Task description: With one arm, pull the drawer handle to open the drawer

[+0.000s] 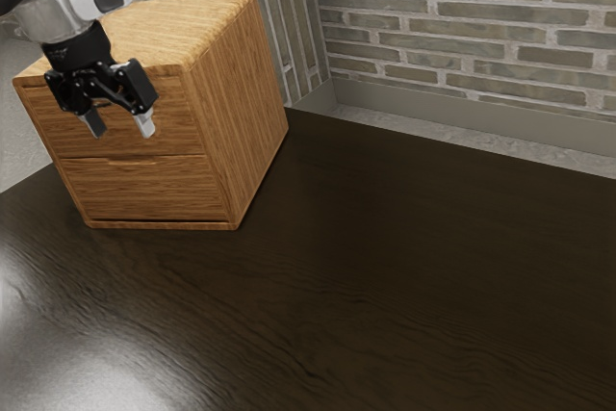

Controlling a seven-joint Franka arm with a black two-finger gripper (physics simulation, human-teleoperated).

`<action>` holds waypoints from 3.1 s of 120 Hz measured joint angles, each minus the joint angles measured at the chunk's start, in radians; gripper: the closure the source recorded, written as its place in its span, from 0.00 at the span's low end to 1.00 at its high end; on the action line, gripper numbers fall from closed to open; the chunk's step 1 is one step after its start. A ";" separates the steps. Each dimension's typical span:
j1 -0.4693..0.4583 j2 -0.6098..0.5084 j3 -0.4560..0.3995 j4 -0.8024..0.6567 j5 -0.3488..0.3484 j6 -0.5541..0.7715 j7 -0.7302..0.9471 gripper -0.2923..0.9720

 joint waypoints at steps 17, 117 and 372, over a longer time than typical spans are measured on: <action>0.117 0.001 0.002 0.000 -0.001 0.038 0.007 0.25; 0.038 -0.248 0.354 -0.400 -0.084 0.429 -1.133 0.25; -0.023 -0.249 0.337 -0.625 -0.109 0.853 -1.570 0.25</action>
